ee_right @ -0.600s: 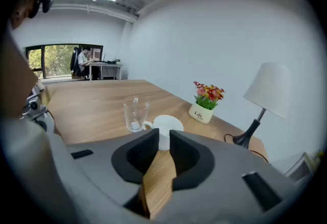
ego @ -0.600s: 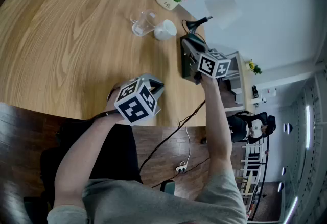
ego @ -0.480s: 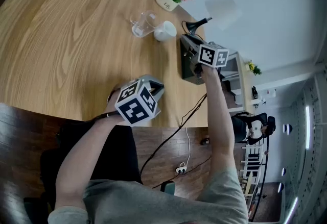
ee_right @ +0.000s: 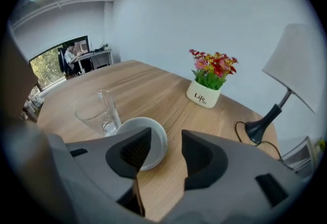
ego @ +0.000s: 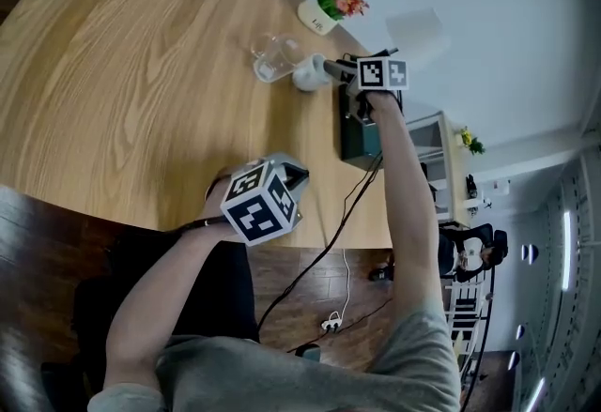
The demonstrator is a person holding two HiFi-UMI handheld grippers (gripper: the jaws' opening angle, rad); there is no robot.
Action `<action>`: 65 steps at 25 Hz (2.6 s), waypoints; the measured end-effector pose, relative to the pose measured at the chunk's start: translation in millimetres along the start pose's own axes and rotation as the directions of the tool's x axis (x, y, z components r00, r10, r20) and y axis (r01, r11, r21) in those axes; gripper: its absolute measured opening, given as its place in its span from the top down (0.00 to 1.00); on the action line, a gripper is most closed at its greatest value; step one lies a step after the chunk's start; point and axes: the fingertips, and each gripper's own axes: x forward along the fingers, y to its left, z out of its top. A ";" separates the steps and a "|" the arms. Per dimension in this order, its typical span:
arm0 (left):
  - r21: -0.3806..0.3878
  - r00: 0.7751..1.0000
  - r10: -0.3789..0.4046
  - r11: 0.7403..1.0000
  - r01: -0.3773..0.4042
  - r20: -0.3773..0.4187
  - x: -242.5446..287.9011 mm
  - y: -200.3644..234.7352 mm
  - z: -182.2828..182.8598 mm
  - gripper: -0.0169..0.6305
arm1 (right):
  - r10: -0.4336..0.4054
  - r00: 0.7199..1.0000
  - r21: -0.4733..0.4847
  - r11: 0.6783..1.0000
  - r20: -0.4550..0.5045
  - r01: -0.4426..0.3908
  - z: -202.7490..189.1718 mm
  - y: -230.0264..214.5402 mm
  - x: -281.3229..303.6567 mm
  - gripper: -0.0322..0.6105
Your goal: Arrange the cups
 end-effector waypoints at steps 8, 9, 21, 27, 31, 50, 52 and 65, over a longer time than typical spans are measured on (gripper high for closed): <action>0.000 1.000 -0.001 1.000 0.001 0.000 -0.6 0.0 0.2 0.96 | 0.057 0.983 0.033 0.998 -0.176 -0.052 -20.5 1.4 29.2 0.72; 0.000 1.000 -0.001 1.000 0.001 0.001 -0.6 0.0 0.4 0.96 | 0.066 0.980 0.042 0.997 -0.188 -0.059 -22.8 2.3 31.2 0.77; 0.008 1.000 -0.008 1.000 0.008 0.004 -3.6 2.2 -2.8 0.96 | 0.109 0.992 0.180 0.979 -0.059 -0.097 -27.6 -11.3 -9.1 0.88; 0.004 1.000 -0.002 1.000 0.002 0.006 -4.9 4.3 -5.1 0.96 | -0.026 0.998 0.258 0.966 0.058 0.010 -29.8 -81.8 -95.6 0.88; 0.003 1.000 -0.001 1.000 0.001 0.007 -4.9 2.0 -3.9 0.96 | -0.166 0.985 0.315 0.938 0.047 0.143 -56.7 -143.0 -149.3 0.88; 0.003 1.000 -0.002 1.000 0.002 0.015 -6.6 1.2 -1.3 0.96 | -0.111 0.990 0.431 0.892 -0.087 0.138 -121.6 -206.7 -111.5 0.86; -0.001 1.000 -0.001 1.000 0.001 0.014 -7.1 1.4 -1.8 0.96 | -0.128 0.990 0.424 0.895 -0.057 0.140 -113.9 -210.3 -115.9 0.83; -0.001 1.000 0.000 1.000 0.000 0.008 -5.7 2.6 -3.0 0.96 | -0.164 0.948 0.094 0.985 0.273 0.144 0.2 -139.0 -174.4 0.83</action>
